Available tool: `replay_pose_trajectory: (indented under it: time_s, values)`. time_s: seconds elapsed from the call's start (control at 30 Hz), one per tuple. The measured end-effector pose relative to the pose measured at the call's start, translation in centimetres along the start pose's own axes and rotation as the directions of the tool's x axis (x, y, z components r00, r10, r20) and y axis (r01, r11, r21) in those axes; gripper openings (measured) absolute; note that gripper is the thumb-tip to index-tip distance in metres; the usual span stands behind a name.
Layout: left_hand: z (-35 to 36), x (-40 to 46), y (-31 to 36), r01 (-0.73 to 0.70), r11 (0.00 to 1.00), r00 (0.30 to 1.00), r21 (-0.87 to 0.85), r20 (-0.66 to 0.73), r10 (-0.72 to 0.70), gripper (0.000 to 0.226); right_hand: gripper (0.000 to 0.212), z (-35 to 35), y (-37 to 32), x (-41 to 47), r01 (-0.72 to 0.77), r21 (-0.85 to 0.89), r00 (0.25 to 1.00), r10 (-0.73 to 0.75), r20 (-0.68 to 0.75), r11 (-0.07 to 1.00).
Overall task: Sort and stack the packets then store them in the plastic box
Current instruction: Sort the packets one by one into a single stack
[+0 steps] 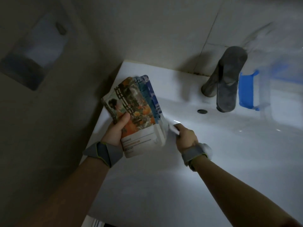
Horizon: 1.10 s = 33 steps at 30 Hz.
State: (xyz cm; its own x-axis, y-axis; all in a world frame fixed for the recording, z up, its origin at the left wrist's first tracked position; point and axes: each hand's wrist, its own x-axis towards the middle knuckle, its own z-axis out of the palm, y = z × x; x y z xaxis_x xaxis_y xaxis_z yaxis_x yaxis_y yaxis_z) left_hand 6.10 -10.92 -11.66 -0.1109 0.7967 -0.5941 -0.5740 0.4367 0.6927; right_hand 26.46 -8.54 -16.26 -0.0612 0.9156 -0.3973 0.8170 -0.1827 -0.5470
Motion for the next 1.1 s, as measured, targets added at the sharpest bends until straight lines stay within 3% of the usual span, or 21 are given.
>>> replay_pose_trajectory:
  time_s: [0.07,0.1,0.17,0.2,0.27,0.4,0.5,0.57,0.63,0.7,0.8,0.9,1.03,1.1]
  values:
    - [0.3,-0.8,0.6,0.015,0.999,1.0,-0.05,-0.012,-0.015,0.076,0.025,-3.0,-1.8,-1.8,-0.065,0.362,0.994,0.09,-0.054,0.93]
    - [0.4,-1.2,0.9,0.02,0.997,1.0,-0.073,-0.011,-0.021,0.077,0.023,-4.3,-2.6,-3.0,-0.088,0.554,0.992,0.125,-0.029,0.828]
    - [0.9,-2.1,1.5,0.03,0.992,0.999,-0.122,0.032,-0.026,0.073,0.016,-6.8,-4.1,-5.5,-0.115,0.861,0.989,0.134,0.056,0.496]
    - [1.1,-2.6,1.9,0.025,0.99,0.998,-0.14,0.062,-0.017,0.063,0.016,-7.7,-4.6,-6.6,-0.117,0.932,0.99,0.117,0.081,0.344]
    - [1.4,-3.7,2.6,0.018,0.987,0.998,-0.162,0.065,-0.007,0.052,0.018,-8.8,-5.6,-8.1,-0.118,0.97,0.99,0.098,0.099,0.213]
    - [1.5,-5.5,3.5,0.065,0.982,0.996,-0.178,0.072,-0.052,0.079,0.018,-9.1,-7.4,-9.1,-0.062,0.991,0.996,0.063,0.055,0.114]
    - [1.7,-6.5,3.7,0.075,0.979,0.996,-0.188,0.07,-0.063,0.071,0.02,-10.4,-9.2,-9.2,-0.075,0.991,0.997,0.011,0.077,-0.108]
    - [2.1,-6.9,3.9,0.07,0.981,0.992,-0.183,0.119,-0.048,0.056,0.031,-11.8,-10.3,-9.2,-0.062,0.98,0.998,-0.013,0.06,-0.189]
    - [2.6,-7.4,4.3,0.05,0.983,0.988,-0.175,0.151,-0.023,0.043,0.035,-13.0,-11.1,-9.5,-0.051,0.992,0.998,-0.031,0.048,-0.111]
    - [3.0,-7.9,4.6,0.028,0.988,0.977,-0.155,0.215,0.006,0.038,0.03,-14.1,-11.8,-9.8,0.002,0.989,0.999,-0.043,0.005,0.147]
    - [3.6,-8.4,5.0,0.004,0.988,0.94,-0.154,0.338,0.049,0.064,0.022,-14.8,-12.4,-10.2,0.078,0.91,0.996,-0.064,-0.057,0.407]
    - [3.9,-8.6,5.5,0.0,0.984,0.957,-0.178,0.285,0.051,0.039,0.021,-15.8,-13.2,-10.7,0.129,0.863,0.991,-0.102,-0.091,0.489]
    - [4.0,-8.2,5.8,0.011,0.991,0.952,-0.133,0.305,0.031,0.092,0.018,-16.3,-13.8,-10.5,0.12,0.863,0.993,-0.071,-0.098,0.491]
    - [4.2,-8.0,5.9,0.013,0.993,0.941,-0.113,0.337,0.026,0.107,0.024,-16.4,-13.9,-10.0,0.084,0.88,0.996,-0.032,-0.078,0.468]
